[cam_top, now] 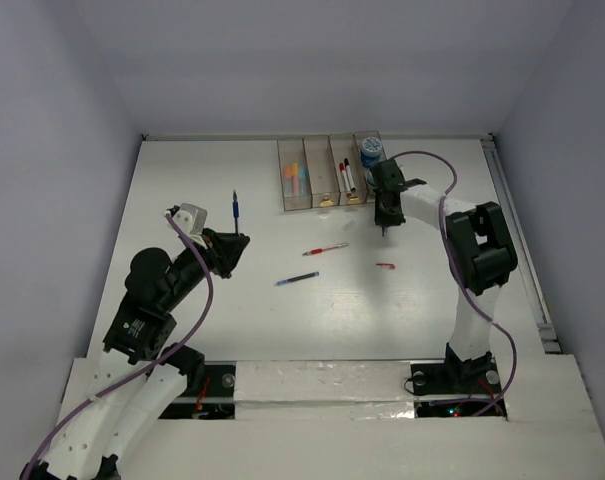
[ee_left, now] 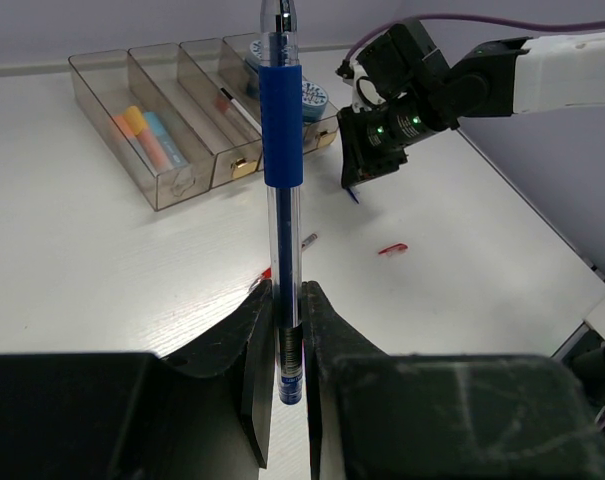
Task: Sort the stationery into containers
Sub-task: Close the pen cap on the pen.
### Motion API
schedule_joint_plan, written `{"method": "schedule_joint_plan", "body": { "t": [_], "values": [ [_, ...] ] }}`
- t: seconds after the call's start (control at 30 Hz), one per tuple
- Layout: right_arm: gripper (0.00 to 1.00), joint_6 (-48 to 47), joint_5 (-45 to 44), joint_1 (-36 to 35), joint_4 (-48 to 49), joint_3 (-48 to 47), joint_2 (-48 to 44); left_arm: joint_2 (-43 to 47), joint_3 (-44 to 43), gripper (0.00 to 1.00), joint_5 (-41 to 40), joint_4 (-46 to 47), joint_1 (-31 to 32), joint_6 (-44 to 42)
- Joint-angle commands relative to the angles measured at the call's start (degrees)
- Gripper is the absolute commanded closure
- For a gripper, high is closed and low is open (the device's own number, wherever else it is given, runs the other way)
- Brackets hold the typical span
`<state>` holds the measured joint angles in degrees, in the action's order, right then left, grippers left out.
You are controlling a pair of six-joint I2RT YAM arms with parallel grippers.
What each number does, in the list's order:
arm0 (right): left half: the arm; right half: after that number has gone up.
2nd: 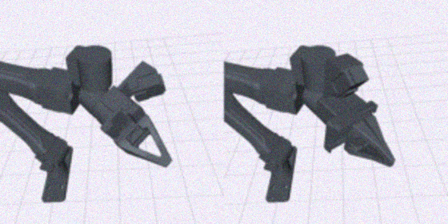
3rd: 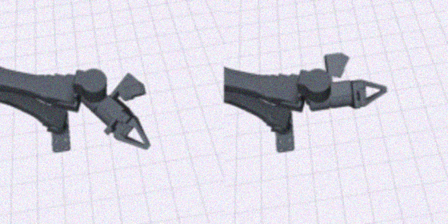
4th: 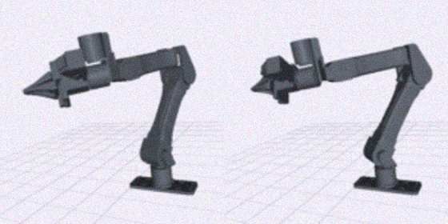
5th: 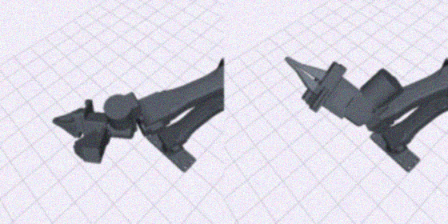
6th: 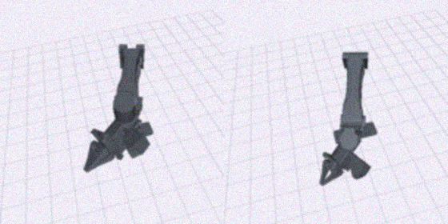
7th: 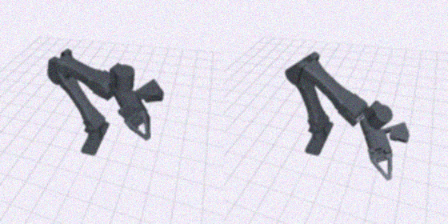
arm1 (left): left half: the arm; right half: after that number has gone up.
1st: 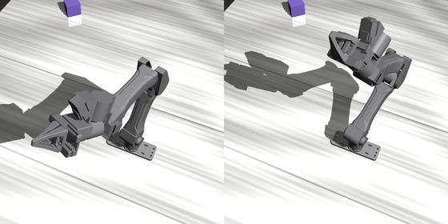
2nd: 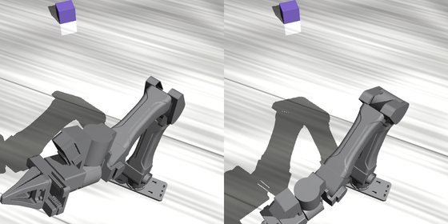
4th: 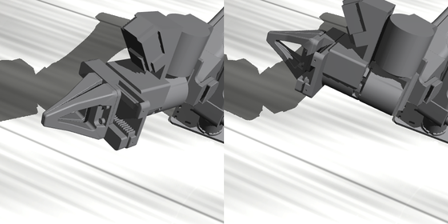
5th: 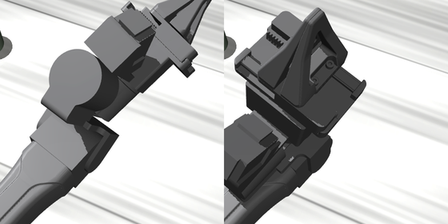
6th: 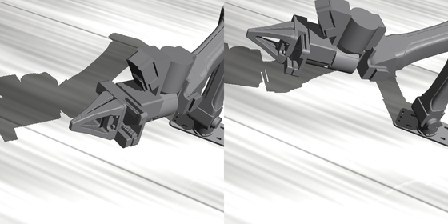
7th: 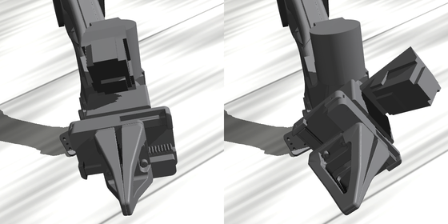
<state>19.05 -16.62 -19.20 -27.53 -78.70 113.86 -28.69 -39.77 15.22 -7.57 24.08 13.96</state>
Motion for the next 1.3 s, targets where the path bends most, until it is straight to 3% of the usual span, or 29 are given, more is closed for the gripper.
{"method": "schedule_joint_plan", "body": {
  "t": [0.0,0.03,0.1,0.2,0.23,0.3,0.33,0.53,0.73,0.83,1.0,1.27],
  "values": [
    [0.71,-0.33,-2.19,-0.31,-5.52,2.67,3.03,0.30,-1.63,1.00,0.42,2.30,0.36,-0.60],
    [0.65,-0.33,-2.10,-0.31,-5.34,2.84,3.12,0.21,-1.63,1.00,0.42,2.30,0.36,-0.60],
    [0.65,-0.59,-1.75,-0.31,-5.25,3.20,3.12,0.04,-1.63,1.00,0.42,2.39,0.36,-0.60],
    [0.76,-0.94,-0.78,-0.31,-4.82,3.46,3.03,-0.14,-1.54,1.00,0.51,2.47,0.36,-0.60],
    [0.88,-0.94,-0.52,-0.31,-4.03,3.64,2.77,-0.23,-1.54,1.00,0.51,2.39,0.36,-0.60],
    [0.99,-1.21,0.10,-0.31,-2.71,4.69,1.45,-0.32,-1.45,1.00,0.68,2.39,0.36,-0.51],
    [1.00,-1.21,0.10,-0.31,-1.31,4.95,0.93,-0.40,-1.45,1.00,0.86,2.47,0.36,-0.51],
    [1.00,-0.59,2.11,-0.31,11.14,11.61,-11.18,-2.60,-1.45,1.00,2.00,2.83,0.36,-0.33],
    [1.00,1.69,12.99,-3.64,22.76,16.29,-30.68,-4.88,-1.36,1.00,2.09,3.09,-0.17,-0.24],
    [1.00,5.47,18.45,-7.50,30.74,18.40,-35.45,-6.37,-1.28,1.00,3.67,3.70,-0.17,-0.24],
    [1.00,7.75,19.86,-12.18,36.74,17.79,-36.87,-8.40,-1.01,1.00,5.60,4.67,-0.17,0.02],
    [1.00,16.45,26.20,-17.36,55.72,19.89,-35.64,-9.81,-0.57,1.00,11.40,7.22,-0.70,0.63]
  ]
}}
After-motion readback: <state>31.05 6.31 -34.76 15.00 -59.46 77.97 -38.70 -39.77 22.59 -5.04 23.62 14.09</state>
